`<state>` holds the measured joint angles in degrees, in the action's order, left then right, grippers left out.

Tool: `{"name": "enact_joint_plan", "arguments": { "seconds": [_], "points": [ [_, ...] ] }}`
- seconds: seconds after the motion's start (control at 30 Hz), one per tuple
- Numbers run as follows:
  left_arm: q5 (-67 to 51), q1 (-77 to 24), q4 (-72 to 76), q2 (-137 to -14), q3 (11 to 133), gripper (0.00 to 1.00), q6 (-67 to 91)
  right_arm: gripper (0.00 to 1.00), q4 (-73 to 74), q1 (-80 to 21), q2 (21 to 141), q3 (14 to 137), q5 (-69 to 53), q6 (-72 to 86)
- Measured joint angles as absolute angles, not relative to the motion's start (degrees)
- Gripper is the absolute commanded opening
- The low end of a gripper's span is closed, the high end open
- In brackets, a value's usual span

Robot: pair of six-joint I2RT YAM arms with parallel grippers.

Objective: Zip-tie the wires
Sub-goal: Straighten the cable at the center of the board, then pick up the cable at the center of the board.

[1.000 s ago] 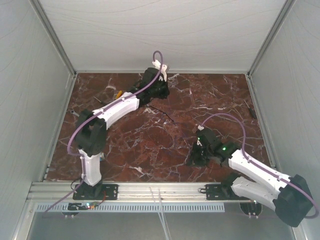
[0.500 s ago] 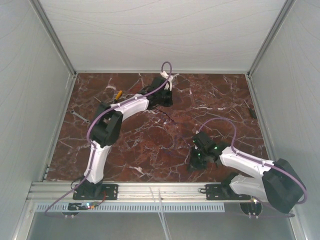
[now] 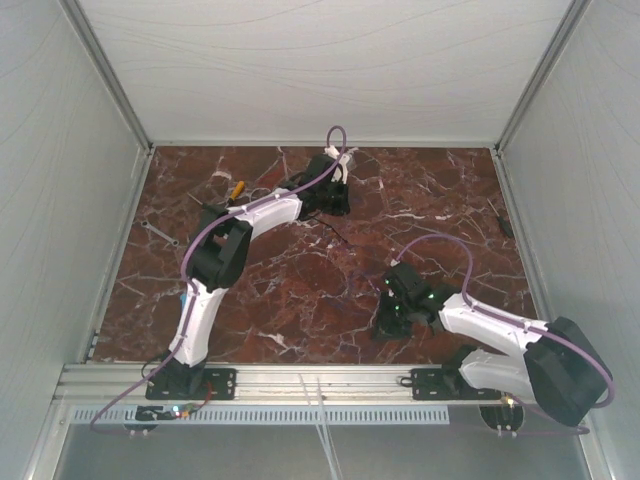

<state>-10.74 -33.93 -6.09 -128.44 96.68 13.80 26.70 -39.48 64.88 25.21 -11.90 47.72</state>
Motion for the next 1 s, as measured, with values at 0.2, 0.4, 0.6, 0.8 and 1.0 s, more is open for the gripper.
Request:
{"name": "enact_joint_plan", "arguments": {
  "seconds": [0.2,0.4,0.6,0.8,1.0],
  "points": [
    [-11.2,-34.0,-6.5,-128.5,96.8,0.38,14.0,0.26,28.2,-39.5,61.6,25.2,-10.2,47.6],
    [-11.1,-34.2,-7.1,-128.2,97.3,0.54,13.6,0.38,31.2,-39.5,56.3,25.4,-7.7,47.5],
    [-10.1,-34.4,-8.3,-125.9,97.3,0.83,12.4,0.59,35.1,-39.5,52.3,27.2,-5.4,47.3],
    [-7.7,-34.4,-9.9,-120.5,97.3,1.00,10.9,0.84,37.9,-39.5,48.5,30.5,-3.4,46.8],
    [-1.8,-34.5,-12.2,-113.1,97.3,1.00,7.5,0.95,40.4,-39.5,45.9,36.9,-0.2,44.6]
  ]
}}
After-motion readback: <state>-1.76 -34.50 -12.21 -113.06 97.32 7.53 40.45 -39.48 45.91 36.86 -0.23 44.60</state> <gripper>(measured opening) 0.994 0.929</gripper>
